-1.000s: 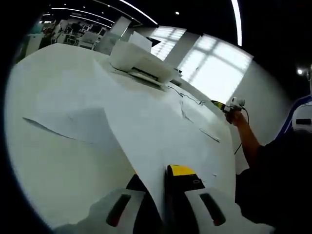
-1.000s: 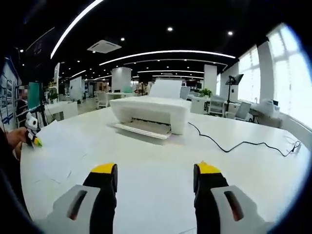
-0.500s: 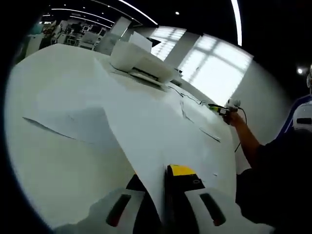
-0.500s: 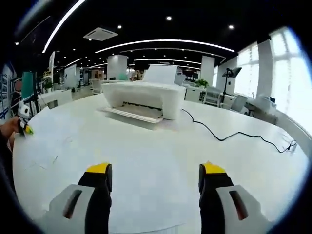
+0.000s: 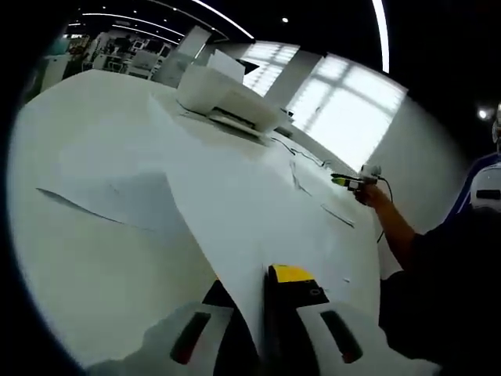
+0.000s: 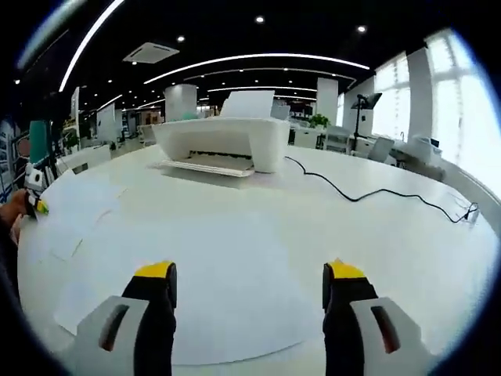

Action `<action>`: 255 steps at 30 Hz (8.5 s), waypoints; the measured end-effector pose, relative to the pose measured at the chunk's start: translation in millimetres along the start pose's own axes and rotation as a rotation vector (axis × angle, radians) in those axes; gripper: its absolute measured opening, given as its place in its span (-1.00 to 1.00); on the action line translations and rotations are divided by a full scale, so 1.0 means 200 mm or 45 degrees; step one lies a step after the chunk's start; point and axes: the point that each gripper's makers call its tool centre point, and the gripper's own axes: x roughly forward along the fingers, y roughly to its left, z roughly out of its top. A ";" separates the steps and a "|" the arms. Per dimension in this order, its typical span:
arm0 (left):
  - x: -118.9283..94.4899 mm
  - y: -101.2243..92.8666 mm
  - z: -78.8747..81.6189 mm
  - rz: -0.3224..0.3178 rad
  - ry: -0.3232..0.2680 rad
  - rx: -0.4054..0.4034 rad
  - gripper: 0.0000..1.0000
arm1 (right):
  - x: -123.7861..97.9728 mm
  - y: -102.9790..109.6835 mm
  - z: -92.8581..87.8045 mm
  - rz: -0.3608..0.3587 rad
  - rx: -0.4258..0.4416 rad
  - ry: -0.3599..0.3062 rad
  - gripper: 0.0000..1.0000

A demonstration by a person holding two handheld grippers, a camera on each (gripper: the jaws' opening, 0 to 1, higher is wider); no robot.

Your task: Organize the stack of printing papers by aligning and flattening the scattered papers on the table

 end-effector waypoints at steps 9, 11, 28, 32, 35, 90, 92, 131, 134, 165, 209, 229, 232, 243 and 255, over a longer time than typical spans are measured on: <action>0.00 0.00 0.00 -0.001 0.000 0.001 -0.80 | 0.02 -0.02 -0.05 -0.017 0.015 0.014 0.48; 0.00 0.00 0.00 -0.001 0.000 0.000 -0.81 | 0.02 -0.03 -0.06 -0.026 0.027 0.014 0.47; 0.00 0.00 0.00 -0.004 0.003 -0.001 -0.81 | 0.01 -0.10 -0.18 -0.112 0.100 0.023 0.51; 0.00 0.00 0.00 -0.005 0.003 0.000 -0.81 | 0.02 -0.09 -0.19 -0.111 0.104 0.019 0.51; 0.00 -0.01 0.00 -0.005 0.003 0.001 -0.81 | 0.03 -0.07 -0.20 -0.108 0.098 0.027 0.51; 0.00 -0.01 0.00 -0.006 -0.004 0.013 -0.81 | -0.05 0.10 -0.19 0.059 0.266 -0.038 -0.92; 0.00 -0.01 0.00 -0.006 -0.004 0.013 -0.81 | -0.06 0.10 -0.16 0.081 0.285 -0.085 -0.97; 0.00 -0.01 -0.01 -0.006 -0.005 0.024 -0.81 | -0.16 0.30 0.25 0.229 0.096 -0.317 -1.00; 0.00 -0.01 -0.01 -0.006 -0.005 0.024 -0.81 | -0.17 0.32 0.29 0.248 0.078 -0.343 -1.00; 0.00 -0.01 -0.01 -0.005 -0.006 0.036 -0.81 | -0.31 0.55 0.64 0.379 -0.280 -0.480 -1.00; -0.01 -0.05 0.00 -0.048 -0.026 0.075 -0.55 | -0.39 1.01 0.95 0.812 -0.847 -0.444 -1.00; -0.02 -0.06 0.00 -0.070 -0.041 0.083 -0.46 | -0.32 1.29 1.00 1.053 -1.059 -0.420 -1.00; -0.02 -0.07 0.00 -0.074 -0.044 0.083 -0.46 | -0.31 1.32 0.99 1.071 -1.081 -0.411 -1.00; -0.02 -0.07 0.00 -0.079 -0.045 0.092 -0.46 | -0.24 1.47 0.99 1.151 -1.174 -0.393 -1.00; -0.03 -0.07 0.00 -0.082 -0.044 0.094 -0.45 | -0.15 1.58 0.94 1.224 -1.215 -0.355 -1.00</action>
